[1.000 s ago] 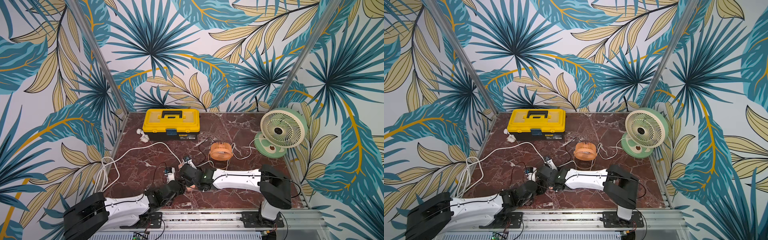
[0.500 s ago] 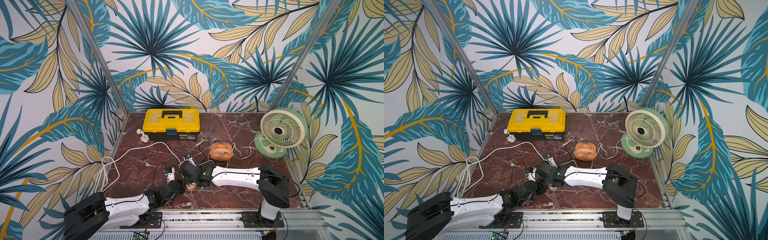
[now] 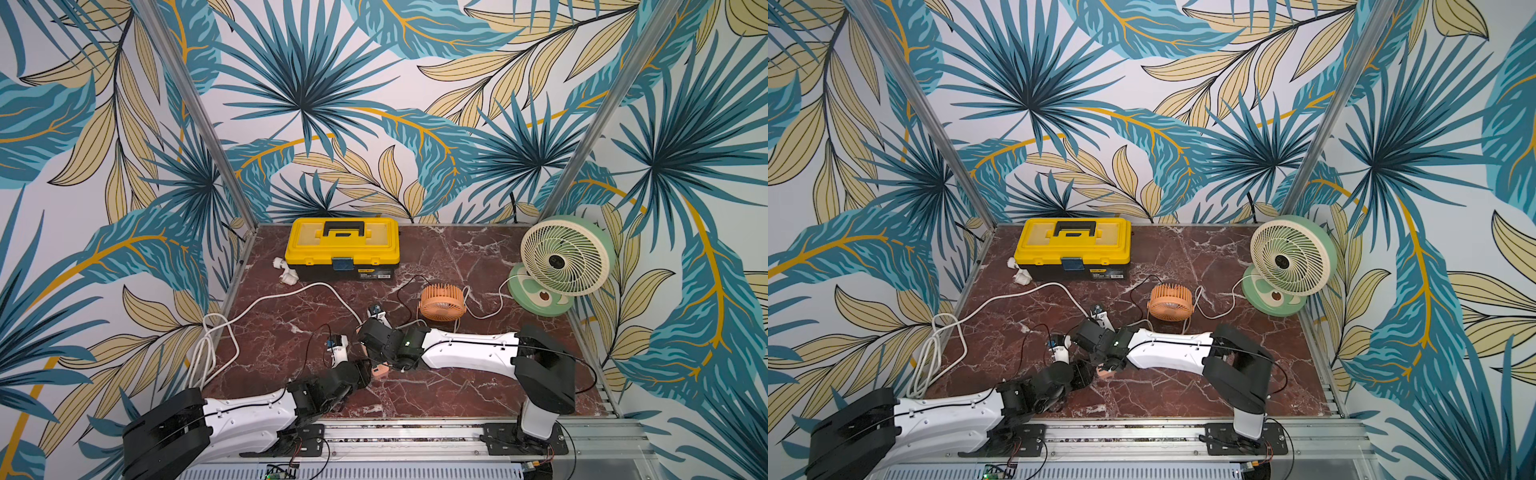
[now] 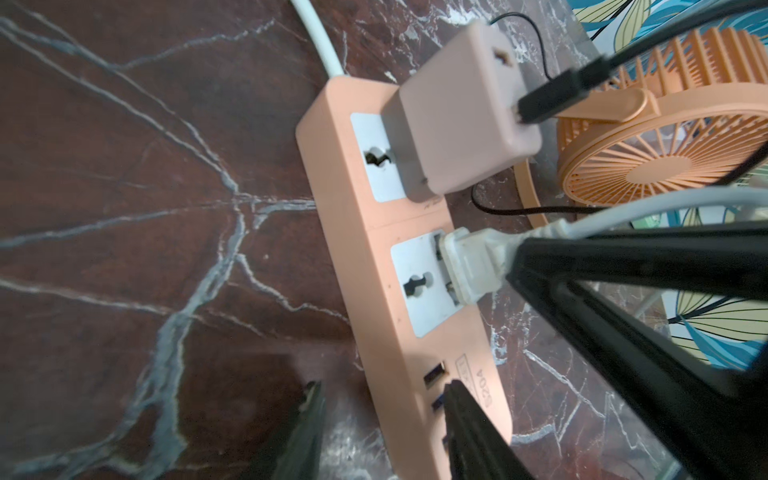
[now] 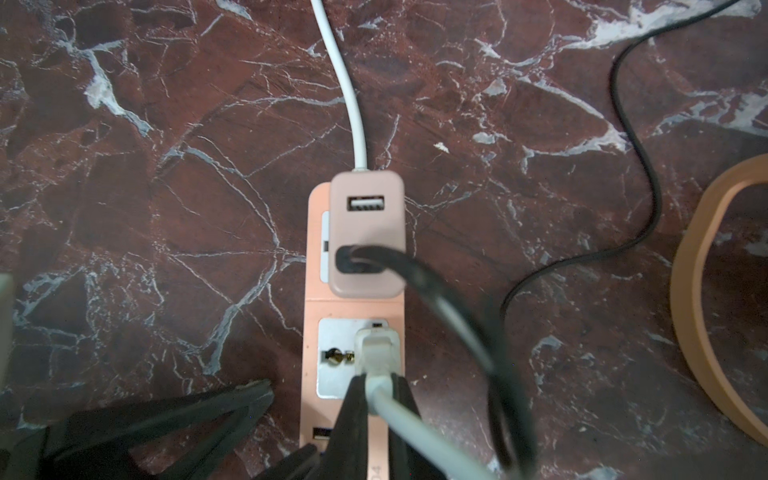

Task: Plug the desk fan into the power strip
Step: Insert the plug into the socket.

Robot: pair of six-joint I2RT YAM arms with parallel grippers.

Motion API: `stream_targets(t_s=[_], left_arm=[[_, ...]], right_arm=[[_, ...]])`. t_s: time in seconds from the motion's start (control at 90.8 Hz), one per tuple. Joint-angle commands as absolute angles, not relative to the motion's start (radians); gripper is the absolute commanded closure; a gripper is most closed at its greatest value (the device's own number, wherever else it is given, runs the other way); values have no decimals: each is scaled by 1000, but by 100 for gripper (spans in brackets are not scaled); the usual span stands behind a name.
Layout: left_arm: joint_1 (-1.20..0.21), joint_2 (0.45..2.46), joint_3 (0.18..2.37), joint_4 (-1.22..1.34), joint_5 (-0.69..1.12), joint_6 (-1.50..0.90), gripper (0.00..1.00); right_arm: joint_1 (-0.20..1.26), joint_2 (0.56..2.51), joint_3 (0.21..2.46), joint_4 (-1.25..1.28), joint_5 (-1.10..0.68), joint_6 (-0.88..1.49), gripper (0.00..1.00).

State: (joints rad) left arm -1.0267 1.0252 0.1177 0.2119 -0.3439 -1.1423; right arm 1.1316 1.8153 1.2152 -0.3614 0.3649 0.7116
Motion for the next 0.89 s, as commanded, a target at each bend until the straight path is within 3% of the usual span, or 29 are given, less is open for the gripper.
stream_targets(t_s=[0.0, 0.253, 0.683, 0.881], left_arm=[[-1029, 1049, 111, 223, -353, -1141, 50], [-1029, 1066, 100, 218, -370, -1170, 51], [-1029, 1055, 90, 172, -397, -1217, 52], [-1028, 1054, 87, 174, -397, -1215, 53]], right_arm=[[1129, 1834, 1186, -342, 335, 740, 100], [1130, 1819, 1161, -359, 361, 743, 98], [1121, 1784, 1157, -389, 393, 712, 69], [1122, 1753, 1120, -315, 340, 676, 65]])
